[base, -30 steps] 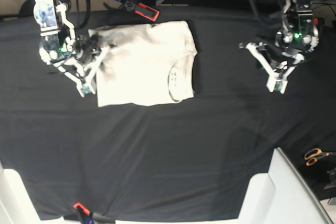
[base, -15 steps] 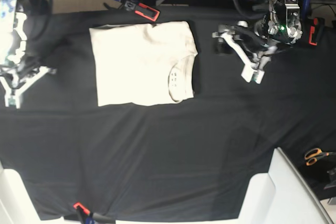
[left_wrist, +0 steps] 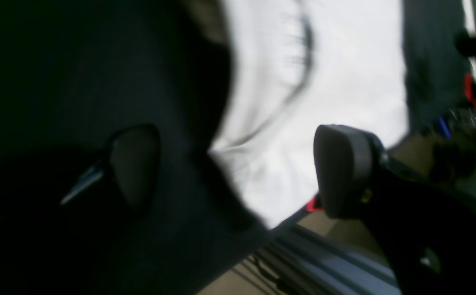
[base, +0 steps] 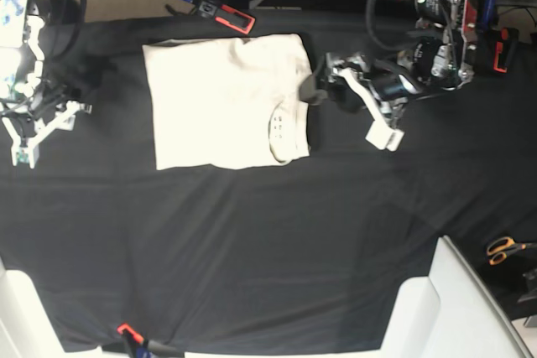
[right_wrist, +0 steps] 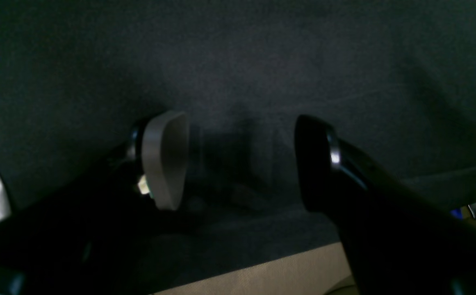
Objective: Fold the T-shirt properly
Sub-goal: 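Lower the left gripper and grasp the shirt's collar edge, then drag the grasped collar edge across the shirt with the left gripper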
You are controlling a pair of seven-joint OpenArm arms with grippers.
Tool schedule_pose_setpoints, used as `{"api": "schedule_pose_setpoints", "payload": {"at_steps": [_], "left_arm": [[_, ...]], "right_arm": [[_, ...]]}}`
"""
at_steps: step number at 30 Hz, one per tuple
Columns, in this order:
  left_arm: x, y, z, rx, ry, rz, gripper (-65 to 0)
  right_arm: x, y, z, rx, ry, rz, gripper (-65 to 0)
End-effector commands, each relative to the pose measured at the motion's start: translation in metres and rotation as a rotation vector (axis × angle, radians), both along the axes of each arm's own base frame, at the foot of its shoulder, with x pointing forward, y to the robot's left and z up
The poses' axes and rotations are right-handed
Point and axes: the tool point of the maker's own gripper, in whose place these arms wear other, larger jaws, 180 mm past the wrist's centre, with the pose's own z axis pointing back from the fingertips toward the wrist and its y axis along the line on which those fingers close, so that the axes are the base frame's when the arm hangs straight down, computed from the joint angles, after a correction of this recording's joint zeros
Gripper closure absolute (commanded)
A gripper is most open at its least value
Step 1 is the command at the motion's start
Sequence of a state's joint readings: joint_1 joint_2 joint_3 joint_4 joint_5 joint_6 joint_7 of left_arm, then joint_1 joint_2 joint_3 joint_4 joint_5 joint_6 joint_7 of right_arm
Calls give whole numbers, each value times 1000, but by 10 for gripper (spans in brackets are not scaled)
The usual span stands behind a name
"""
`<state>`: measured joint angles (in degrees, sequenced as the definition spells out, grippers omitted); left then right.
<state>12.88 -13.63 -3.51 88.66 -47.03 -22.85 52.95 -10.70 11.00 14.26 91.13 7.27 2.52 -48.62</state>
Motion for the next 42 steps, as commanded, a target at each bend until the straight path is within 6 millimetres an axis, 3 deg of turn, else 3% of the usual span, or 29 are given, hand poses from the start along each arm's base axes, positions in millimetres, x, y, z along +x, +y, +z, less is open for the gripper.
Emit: {"api": "schedule_pose_setpoints", "payload": {"at_steps": [1,9,21,27,28,30,35,42], "left_arm": [[6,-4,3,-26,-15,8,-568],[1,-25,-37,-101,128,64,-564],[-4,-61,-58,-76,180,28,-563],[-13,-91,-69,-77,223,-75,-555],[-13,-92,-70,-80,219,-69,-525],[-12,-93,-73,-86,215,-55,-398],[-12,-89,-76,-87,225,-35,0],[22,-82,-60,-55,157,-66,0]], "right_arm": [[9,-5,10,-22,-39,3,-390],[7,-7,9,-23,-35,-1,-390],[7,-6,9,-22,-35,2,-390],[7,-7,9,-23,-35,1,-390],[7,-7,9,-23,-36,-1,-390],[7,-7,9,-23,-36,-1,-390],[7,-8,9,-24,-36,0,-390],[7,-6,9,-23,-34,6,-390]]}}
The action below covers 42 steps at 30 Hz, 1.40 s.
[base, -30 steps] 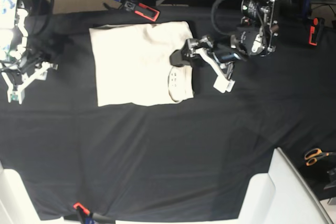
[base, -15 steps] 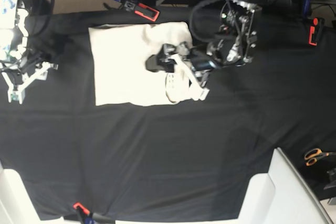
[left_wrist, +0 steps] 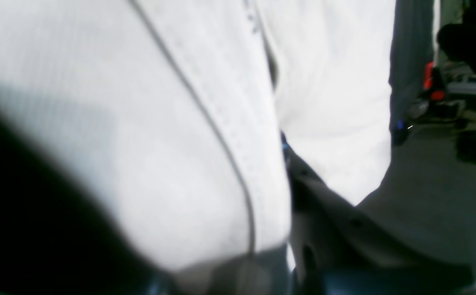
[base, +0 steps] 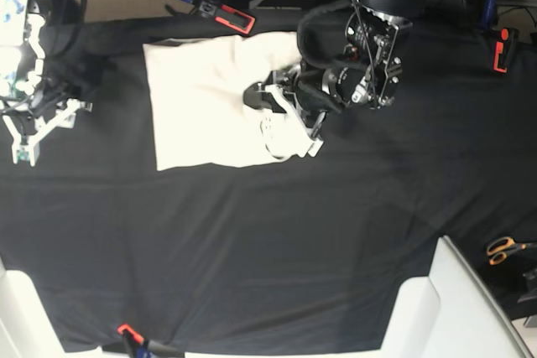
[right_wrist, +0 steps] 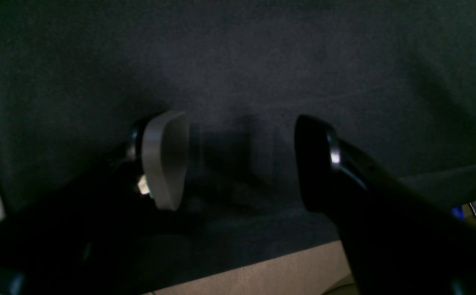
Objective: Fold the T-shirt properly
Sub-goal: 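Drag the grasped collar edge across the shirt with the left gripper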
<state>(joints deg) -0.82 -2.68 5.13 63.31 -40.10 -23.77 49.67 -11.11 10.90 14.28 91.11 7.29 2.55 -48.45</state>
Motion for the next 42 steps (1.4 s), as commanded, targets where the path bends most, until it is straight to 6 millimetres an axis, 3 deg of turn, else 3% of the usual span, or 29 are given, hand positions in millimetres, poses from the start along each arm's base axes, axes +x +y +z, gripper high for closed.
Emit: {"api": "schedule_pose_setpoints", "payload": {"at_steps": [1,7,14,21,30,32,42], "left_arm": [[12,6,6,39,-18,-29,0],[43,8,26,117,-59,-176,0],[47,10,34,275,-67,-437,0],[64,9,43,435,-150,-649,0],[105,28,52,799,-320,-846,0],[107,26,52,870,-355,-901,0],[129,-24,65,1063,-629,-1047,0]], "right_arm": [[10,-7,11,-25,-39,6,-390],[10,-7,11,-25,-39,6,-390],[10,-5,10,-22,-39,5,-390],[10,-4,10,-17,-39,4,-390],[9,-3,9,-16,-37,4,-390],[9,-3,9,-16,-37,4,-390],[9,-3,9,-16,-37,4,-390]]}}
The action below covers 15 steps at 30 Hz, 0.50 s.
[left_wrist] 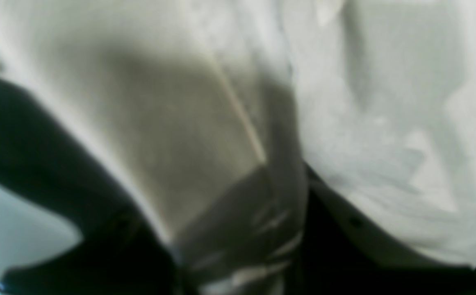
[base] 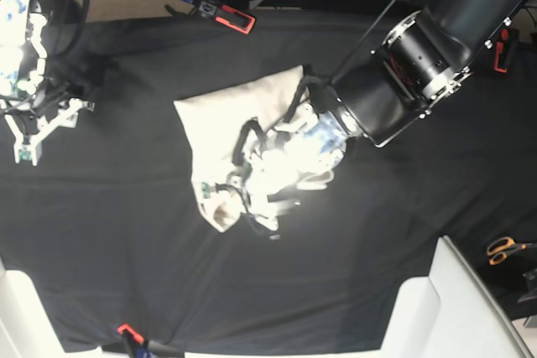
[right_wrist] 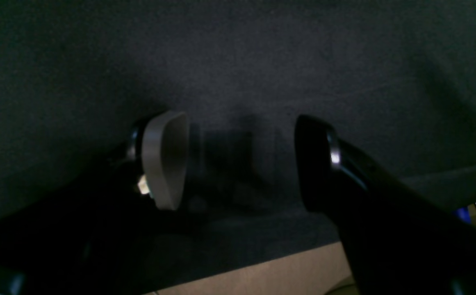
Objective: Fold the T-shirt properly
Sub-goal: 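Drag the grasped collar edge across the shirt with the left gripper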
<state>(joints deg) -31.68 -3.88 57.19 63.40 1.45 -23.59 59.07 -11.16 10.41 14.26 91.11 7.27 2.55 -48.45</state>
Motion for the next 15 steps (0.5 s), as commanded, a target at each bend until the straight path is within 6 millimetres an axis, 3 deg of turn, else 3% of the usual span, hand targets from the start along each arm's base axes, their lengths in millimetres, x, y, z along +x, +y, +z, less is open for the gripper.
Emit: {"api": "schedule_pose_setpoints", "payload": {"at_steps": [1,9,15], "left_arm": [[16,-13,17,-13,-66,-29,0],[10,-48,23,-33,-104,-123,0],[6,-53,19,-39,-102,-153,0]], "right_arm": [[9,-6,10,-24,-38,5,-390],[11,-8,12,-28,-41,6,-390],[12,-9,13,-31,-43,6,-390]]}}
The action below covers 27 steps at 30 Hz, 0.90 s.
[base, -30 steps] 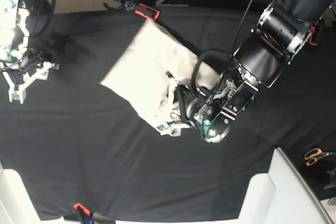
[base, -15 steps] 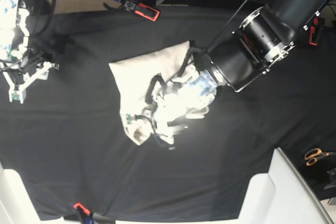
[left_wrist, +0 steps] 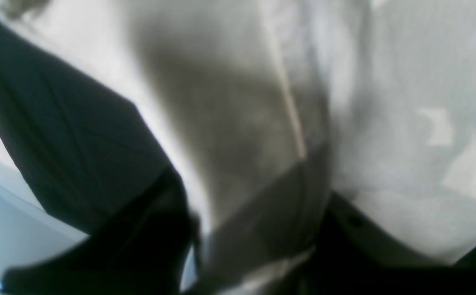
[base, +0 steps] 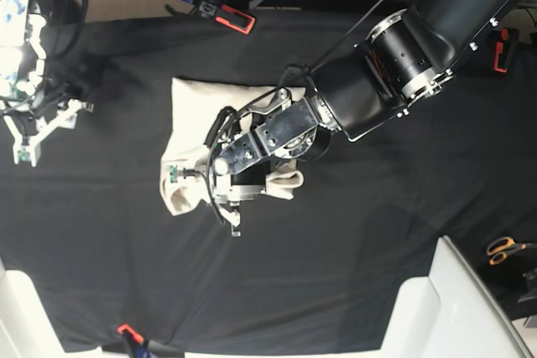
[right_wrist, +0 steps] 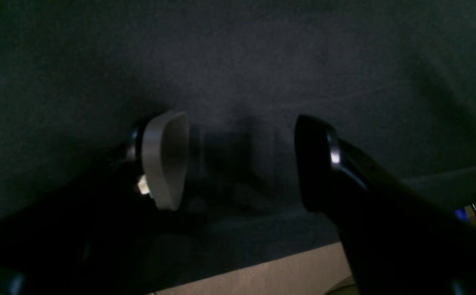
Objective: Fold the T-shirt properly
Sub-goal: 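Drag the grasped collar edge across the shirt with the left gripper, then pull the shirt edge back and smooth it flat with the left gripper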
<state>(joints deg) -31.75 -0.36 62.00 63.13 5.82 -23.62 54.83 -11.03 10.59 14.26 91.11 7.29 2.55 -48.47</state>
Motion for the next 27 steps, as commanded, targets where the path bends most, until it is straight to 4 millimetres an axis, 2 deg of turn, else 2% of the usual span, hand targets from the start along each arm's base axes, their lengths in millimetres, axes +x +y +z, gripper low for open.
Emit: {"api": "schedule_pose_setpoints", "payload": {"at_steps": [1,14,23,24,27], "left_arm": [[14,-8,16,-20,-44,-7,0],[16,3,8,6,-28,17,0],[27,2,16,6,-55,19,0],[29,2,18,5,-59,21,-15],[32,4,20,5,-64,26,-239]], "right_arm": [[11,-8,12,-29,-41,6,-390],[12,-8,13,-29,-44,6,-390],[12,-8,13,-29,-44,6,-390],[12,-8,13,-29,-44,6,-390],[12,-8,13,-29,-44,6,-390]]}}
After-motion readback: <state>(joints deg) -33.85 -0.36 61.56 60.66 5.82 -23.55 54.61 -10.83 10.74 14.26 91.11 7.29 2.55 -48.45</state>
